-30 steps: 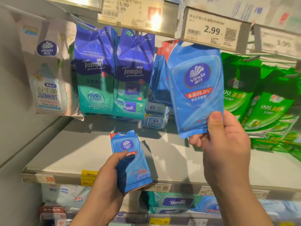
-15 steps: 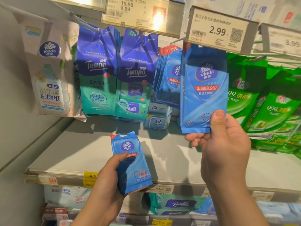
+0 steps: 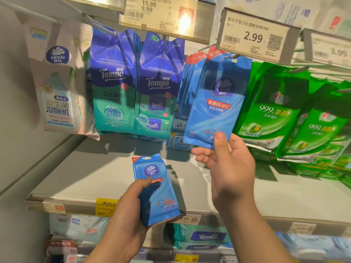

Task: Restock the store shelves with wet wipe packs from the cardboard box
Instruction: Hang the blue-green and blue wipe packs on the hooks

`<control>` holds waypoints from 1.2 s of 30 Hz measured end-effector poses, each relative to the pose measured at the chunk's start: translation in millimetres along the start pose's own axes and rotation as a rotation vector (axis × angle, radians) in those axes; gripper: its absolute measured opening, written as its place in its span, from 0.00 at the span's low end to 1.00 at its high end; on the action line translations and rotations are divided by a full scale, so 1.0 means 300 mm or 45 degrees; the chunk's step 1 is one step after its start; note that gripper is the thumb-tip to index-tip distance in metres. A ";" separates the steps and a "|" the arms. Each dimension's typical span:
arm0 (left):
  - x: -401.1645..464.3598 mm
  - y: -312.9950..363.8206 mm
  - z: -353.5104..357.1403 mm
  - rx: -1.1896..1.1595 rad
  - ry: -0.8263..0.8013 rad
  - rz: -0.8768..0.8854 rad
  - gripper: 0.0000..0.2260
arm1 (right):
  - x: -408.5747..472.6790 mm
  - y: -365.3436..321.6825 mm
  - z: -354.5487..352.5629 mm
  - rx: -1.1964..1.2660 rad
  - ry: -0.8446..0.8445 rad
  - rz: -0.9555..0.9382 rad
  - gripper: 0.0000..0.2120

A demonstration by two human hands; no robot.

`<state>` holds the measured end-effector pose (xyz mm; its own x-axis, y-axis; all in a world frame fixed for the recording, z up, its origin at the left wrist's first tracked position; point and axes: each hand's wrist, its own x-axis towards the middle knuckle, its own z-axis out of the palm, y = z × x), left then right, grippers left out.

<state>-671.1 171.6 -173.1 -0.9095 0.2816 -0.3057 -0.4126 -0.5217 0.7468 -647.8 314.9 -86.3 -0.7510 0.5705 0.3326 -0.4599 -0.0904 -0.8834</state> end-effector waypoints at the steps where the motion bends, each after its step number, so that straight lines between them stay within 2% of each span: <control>1: -0.003 0.001 0.003 -0.001 -0.005 -0.001 0.13 | 0.015 0.005 0.012 0.018 0.012 0.024 0.07; 7: -0.012 0.011 -0.003 -0.004 0.001 0.007 0.14 | 0.097 0.029 0.072 0.130 0.116 0.087 0.07; 11: -0.012 0.018 -0.019 -0.009 -0.002 0.019 0.15 | 0.133 0.046 0.092 0.176 0.195 0.156 0.16; 14: -0.012 0.019 -0.030 -0.011 -0.018 0.048 0.14 | 0.142 0.056 0.091 0.206 0.232 0.163 0.18; 21: -0.031 0.003 -0.048 0.082 -0.119 0.120 0.17 | 0.106 0.065 0.029 0.334 0.229 0.274 0.14; 25: -0.050 -0.004 -0.039 0.150 -0.181 0.147 0.13 | 0.062 0.063 -0.008 0.301 0.254 0.386 0.03; 29: -0.070 0.003 -0.006 0.212 -0.238 0.255 0.15 | -0.010 0.069 -0.065 0.096 0.135 0.366 0.06; 33: -0.081 0.026 0.027 0.277 -0.278 0.384 0.09 | -0.087 0.079 -0.131 -0.097 -0.015 0.327 0.09; 36: -0.089 0.046 0.059 0.320 -0.299 0.489 0.12 | -0.118 0.075 -0.153 -0.168 -0.140 0.357 0.12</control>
<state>-651.6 171.1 -144.1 -0.9452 0.2958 0.1380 0.0003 -0.4218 0.9067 -609.8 330.1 -133.1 -0.8896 0.4461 0.0976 -0.1678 -0.1207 -0.9784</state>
